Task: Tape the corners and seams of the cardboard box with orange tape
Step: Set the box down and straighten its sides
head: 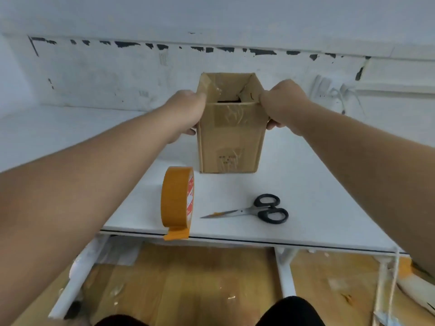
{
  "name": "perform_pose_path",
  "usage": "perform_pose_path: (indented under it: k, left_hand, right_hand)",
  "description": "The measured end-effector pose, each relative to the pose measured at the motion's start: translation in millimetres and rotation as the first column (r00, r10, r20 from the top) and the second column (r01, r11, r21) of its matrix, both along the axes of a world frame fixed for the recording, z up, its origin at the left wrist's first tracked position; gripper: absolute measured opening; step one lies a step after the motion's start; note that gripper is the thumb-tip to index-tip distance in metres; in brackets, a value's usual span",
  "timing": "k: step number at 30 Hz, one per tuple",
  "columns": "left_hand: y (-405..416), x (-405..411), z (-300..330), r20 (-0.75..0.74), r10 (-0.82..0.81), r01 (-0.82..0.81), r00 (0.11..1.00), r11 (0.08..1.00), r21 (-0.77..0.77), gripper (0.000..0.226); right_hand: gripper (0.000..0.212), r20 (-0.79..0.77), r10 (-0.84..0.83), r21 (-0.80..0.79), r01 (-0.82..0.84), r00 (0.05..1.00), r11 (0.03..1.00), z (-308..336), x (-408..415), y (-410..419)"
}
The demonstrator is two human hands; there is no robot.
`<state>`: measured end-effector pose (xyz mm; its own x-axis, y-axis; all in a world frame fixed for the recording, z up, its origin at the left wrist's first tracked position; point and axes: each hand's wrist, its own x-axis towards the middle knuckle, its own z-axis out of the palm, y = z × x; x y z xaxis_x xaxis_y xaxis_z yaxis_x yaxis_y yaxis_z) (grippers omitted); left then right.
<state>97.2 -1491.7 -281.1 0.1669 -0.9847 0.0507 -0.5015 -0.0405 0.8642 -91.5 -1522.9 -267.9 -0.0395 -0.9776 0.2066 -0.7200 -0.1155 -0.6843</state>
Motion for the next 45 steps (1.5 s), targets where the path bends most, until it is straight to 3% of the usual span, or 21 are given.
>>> perform_pose_path:
  k: [8,19,25,45]
  left_hand:
    - [38,-16,20,0.088,-0.034,0.038,0.996,0.998,-0.044,0.032]
    - [33,-11,14,0.171,-0.031,0.020,0.985,0.998,0.063,0.031]
    - [32,-14,12,0.139,-0.037,0.022,0.990,0.994,0.110,0.044]
    - [32,-11,3,0.169,-0.074,0.067,0.983,0.997,0.044,0.043]
  right_hand:
    - [0.030,0.039,-0.021,-0.009,0.022,0.999,1.000,2,-18,42]
    - [0.025,-0.116,-0.074,0.152,0.091,0.990,0.984,10,-6,46]
    - [0.026,-0.189,-0.092,0.212,0.132,0.978,0.968,17,1,53]
    - [0.028,-0.076,-0.097,0.155,0.108,0.992,0.982,3,-3,41]
